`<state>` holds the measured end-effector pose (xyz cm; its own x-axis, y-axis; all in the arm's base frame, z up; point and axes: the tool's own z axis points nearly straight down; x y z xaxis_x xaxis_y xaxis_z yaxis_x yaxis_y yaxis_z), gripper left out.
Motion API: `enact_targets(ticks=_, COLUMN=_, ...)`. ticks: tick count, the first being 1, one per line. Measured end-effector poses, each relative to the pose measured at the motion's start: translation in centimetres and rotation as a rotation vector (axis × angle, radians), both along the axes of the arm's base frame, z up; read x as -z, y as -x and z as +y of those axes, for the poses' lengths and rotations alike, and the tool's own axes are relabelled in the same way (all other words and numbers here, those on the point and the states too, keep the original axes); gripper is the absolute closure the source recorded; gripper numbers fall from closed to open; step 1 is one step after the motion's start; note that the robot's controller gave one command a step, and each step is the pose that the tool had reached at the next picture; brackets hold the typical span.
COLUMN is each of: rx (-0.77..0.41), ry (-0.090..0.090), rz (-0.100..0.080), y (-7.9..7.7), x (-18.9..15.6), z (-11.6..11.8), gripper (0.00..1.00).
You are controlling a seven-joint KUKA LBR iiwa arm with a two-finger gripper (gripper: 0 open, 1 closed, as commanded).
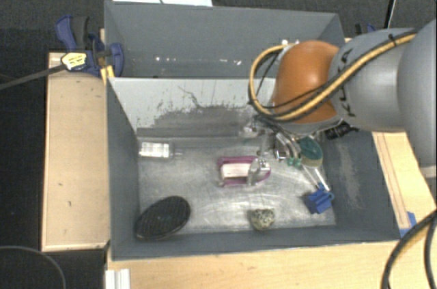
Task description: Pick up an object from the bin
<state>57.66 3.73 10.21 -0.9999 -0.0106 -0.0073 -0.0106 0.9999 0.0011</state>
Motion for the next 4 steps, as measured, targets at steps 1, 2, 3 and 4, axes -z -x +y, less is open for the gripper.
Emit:
enact_targets(ticks=1, rx=0.159, ry=-0.001, rz=0.0, y=-0.4, x=-1.3, z=-0.2, gripper=0.0)
enact_targets(ticks=2, rx=0.266, ry=-0.002, rz=0.008, y=0.2, x=2.5, z=0.1, gripper=0.0)
enact_targets(ticks=3, rx=0.492, ry=-0.001, rz=-0.008, y=1.7, x=2.4, z=2.3, gripper=0.0)
enact_targets(ticks=4, rx=0.488, ry=-0.005, rz=0.006, y=1.9, x=2.4, z=2.7, gripper=1.0)
